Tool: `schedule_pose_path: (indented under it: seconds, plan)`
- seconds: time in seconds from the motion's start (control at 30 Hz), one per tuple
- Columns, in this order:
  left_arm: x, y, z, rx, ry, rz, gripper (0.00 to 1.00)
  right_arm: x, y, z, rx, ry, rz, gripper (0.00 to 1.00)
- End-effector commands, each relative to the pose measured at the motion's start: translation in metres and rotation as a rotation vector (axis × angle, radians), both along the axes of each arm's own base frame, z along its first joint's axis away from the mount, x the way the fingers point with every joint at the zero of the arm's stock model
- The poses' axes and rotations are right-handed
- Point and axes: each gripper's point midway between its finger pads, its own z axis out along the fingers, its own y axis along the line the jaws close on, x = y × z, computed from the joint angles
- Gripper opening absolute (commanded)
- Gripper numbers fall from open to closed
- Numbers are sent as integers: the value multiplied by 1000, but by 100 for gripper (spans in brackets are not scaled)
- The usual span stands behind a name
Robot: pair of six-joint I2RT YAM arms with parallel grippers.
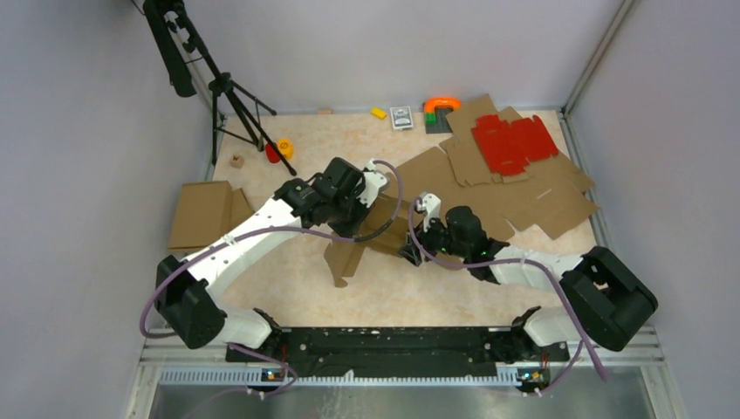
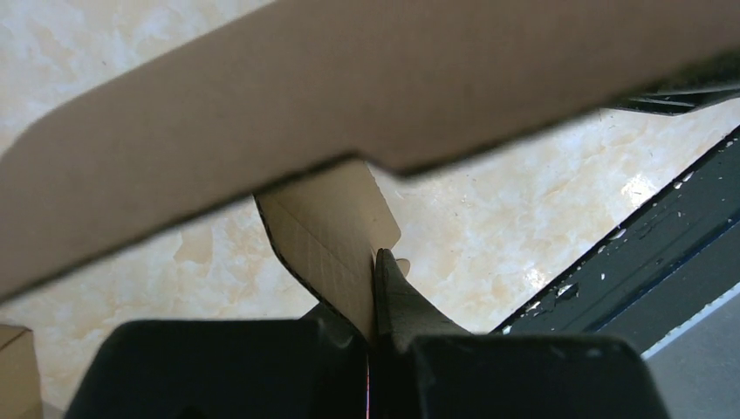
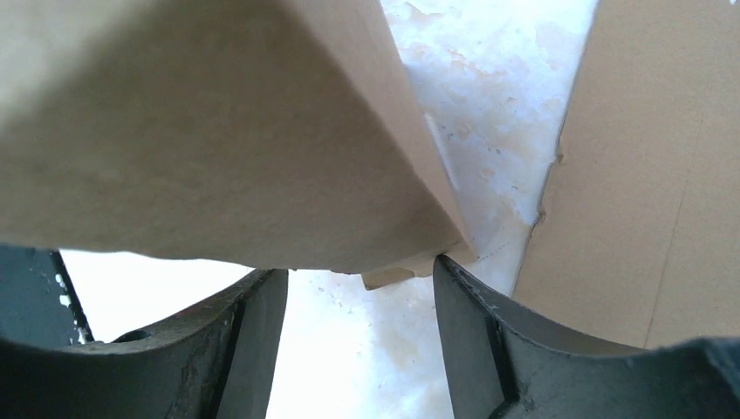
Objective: Fold the paper box
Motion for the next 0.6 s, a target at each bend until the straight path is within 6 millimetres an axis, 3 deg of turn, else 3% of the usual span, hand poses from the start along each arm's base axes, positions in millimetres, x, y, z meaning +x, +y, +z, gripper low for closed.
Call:
schedule_pose_path:
  seconds: [0.0,0.23,0.37,0.57]
  plan:
    - [-7,-17,3,-37,26,-91,0,-1,21,44,128,-129,109,65]
    - [-9,-22,5,-55,31,-131,0,7,10,25,38,-185,82,83]
    - [-9,-21,4,-42,40,-146,0,16,2,17,-14,-222,41,85]
    - [-8,-17,6,-27,51,-151,0,15,-2,38,111,-221,40,87]
